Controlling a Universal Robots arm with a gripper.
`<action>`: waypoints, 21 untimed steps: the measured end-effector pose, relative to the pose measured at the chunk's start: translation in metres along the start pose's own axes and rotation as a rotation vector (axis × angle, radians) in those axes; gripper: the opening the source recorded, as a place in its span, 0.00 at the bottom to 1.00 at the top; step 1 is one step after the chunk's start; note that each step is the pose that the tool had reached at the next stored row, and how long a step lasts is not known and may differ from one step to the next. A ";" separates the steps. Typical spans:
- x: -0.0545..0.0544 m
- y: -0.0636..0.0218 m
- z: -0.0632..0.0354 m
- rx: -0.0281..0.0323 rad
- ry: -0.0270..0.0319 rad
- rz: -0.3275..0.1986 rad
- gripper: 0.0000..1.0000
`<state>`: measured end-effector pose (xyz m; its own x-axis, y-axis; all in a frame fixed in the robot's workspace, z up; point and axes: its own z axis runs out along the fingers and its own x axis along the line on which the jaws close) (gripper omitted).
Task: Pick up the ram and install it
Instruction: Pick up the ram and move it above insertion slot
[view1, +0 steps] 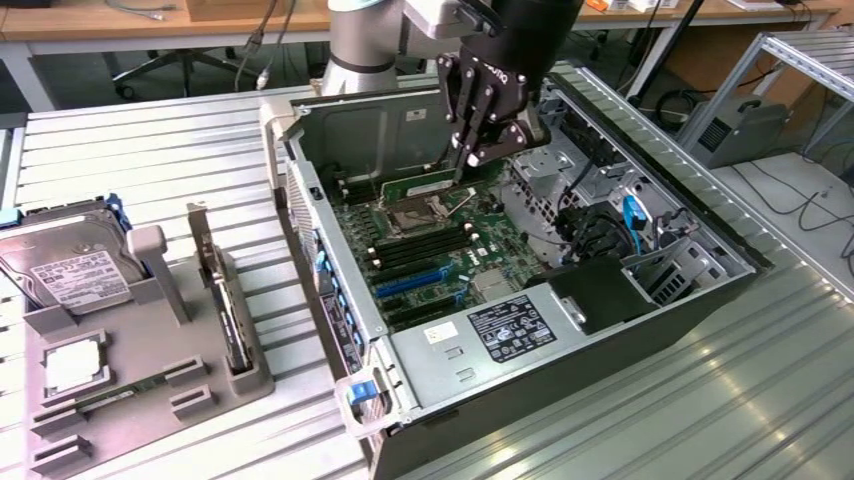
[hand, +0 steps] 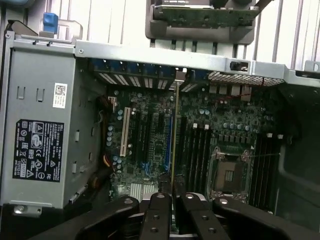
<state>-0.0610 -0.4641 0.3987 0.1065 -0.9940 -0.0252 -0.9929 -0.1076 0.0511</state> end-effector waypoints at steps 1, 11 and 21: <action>-0.001 -0.0030 0.0001 0.0000 0.0000 0.000 0.14; -0.020 -0.0236 0.0031 0.0000 -0.0002 0.003 0.14; -0.034 -0.0360 0.0072 0.0006 -0.0015 0.007 0.14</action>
<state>-0.0292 -0.4262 0.3906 0.0998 -0.9947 -0.0264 -0.9936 -0.1010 0.0506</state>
